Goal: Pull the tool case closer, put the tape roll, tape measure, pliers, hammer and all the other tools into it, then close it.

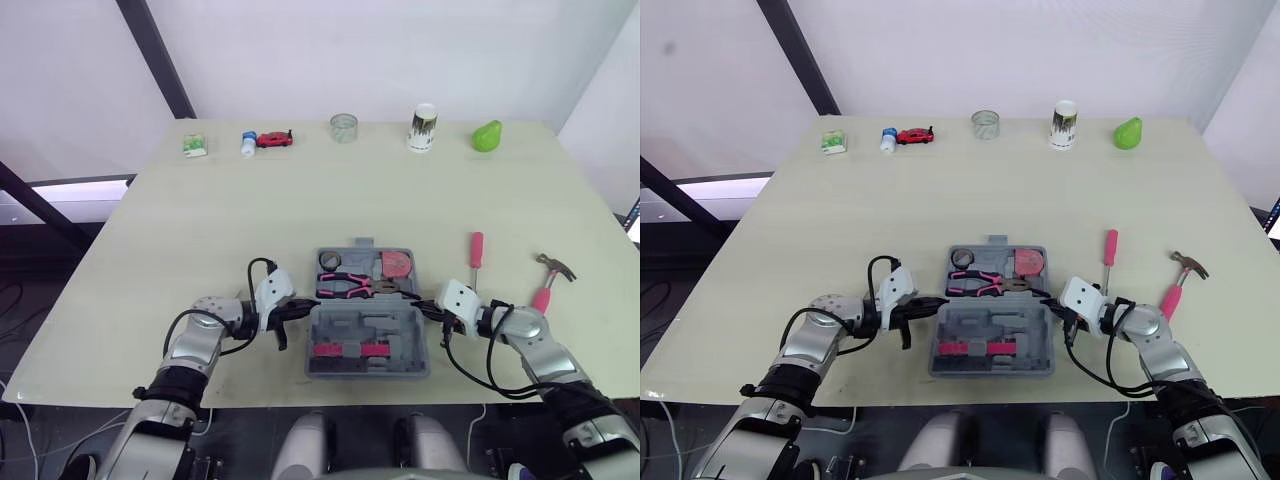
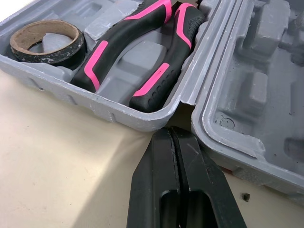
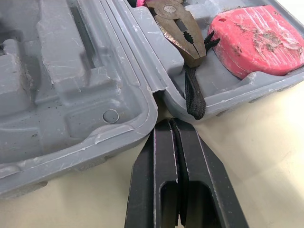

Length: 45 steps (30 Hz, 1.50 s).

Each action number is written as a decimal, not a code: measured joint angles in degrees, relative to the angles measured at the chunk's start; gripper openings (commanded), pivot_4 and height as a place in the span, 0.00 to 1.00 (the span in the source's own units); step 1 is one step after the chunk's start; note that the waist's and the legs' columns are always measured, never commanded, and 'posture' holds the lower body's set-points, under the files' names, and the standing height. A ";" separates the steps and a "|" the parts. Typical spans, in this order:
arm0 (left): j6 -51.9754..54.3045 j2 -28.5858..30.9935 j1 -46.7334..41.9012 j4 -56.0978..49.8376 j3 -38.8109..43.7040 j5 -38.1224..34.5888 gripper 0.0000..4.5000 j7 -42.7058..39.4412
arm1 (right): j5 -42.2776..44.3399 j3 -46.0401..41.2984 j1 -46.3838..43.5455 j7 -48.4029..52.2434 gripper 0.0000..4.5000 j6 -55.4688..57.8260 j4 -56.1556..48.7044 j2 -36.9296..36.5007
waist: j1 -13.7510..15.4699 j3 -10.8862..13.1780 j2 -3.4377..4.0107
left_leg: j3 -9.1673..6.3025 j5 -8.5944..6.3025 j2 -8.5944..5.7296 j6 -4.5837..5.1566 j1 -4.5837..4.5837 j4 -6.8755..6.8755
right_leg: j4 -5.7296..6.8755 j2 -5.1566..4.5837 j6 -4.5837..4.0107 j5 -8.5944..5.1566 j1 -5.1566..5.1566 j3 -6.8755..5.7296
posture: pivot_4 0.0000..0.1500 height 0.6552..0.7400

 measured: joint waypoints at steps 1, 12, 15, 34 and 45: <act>0.08 0.00 0.01 -0.05 0.00 0.00 0.00 0.02 | 0.00 0.00 -0.01 0.00 0.00 0.00 0.01 0.00 | 0.00 0.00 0.00 | 0.00 0.00 0.00 0.00 0.00 0.00 | 0.00 0.00 0.00 0.00 0.00 0.00 | 1.00 1.00; 1.53 -0.33 0.62 -1.74 0.01 0.00 0.00 0.41 | -0.03 0.00 -0.09 -0.12 0.00 -0.02 0.12 0.00 | -0.04 0.00 0.00 | 0.00 0.00 0.00 0.00 0.00 0.00 | 0.00 0.00 0.00 0.00 0.00 0.00 | 1.00 1.00; 1.69 -0.45 0.63 -1.94 0.01 0.03 0.00 0.42 | -0.05 0.00 -0.10 -0.17 0.00 -0.03 0.13 -0.01 | -0.04 0.00 0.00 | 0.01 0.00 0.00 0.00 0.00 0.00 | -0.01 0.00 0.00 0.00 0.00 0.01 | 1.00 1.00; 1.72 -0.86 0.61 -1.95 -0.02 0.10 0.00 0.41 | -0.33 0.00 -0.33 -0.97 0.00 -0.50 0.59 -0.19 | -0.03 0.00 0.00 | 0.01 0.00 0.00 0.00 0.00 0.00 | -0.01 0.00 0.00 0.00 0.00 0.01 | 1.00 1.00; 1.37 -0.24 0.67 -1.90 -0.03 0.11 0.00 0.40 | -0.43 0.01 -0.32 -1.05 0.00 -0.71 0.55 -0.44 | -0.03 0.00 0.00 | 0.01 0.00 0.00 0.00 0.00 0.00 | -0.01 0.00 0.00 0.00 0.00 0.01 | 1.00 1.00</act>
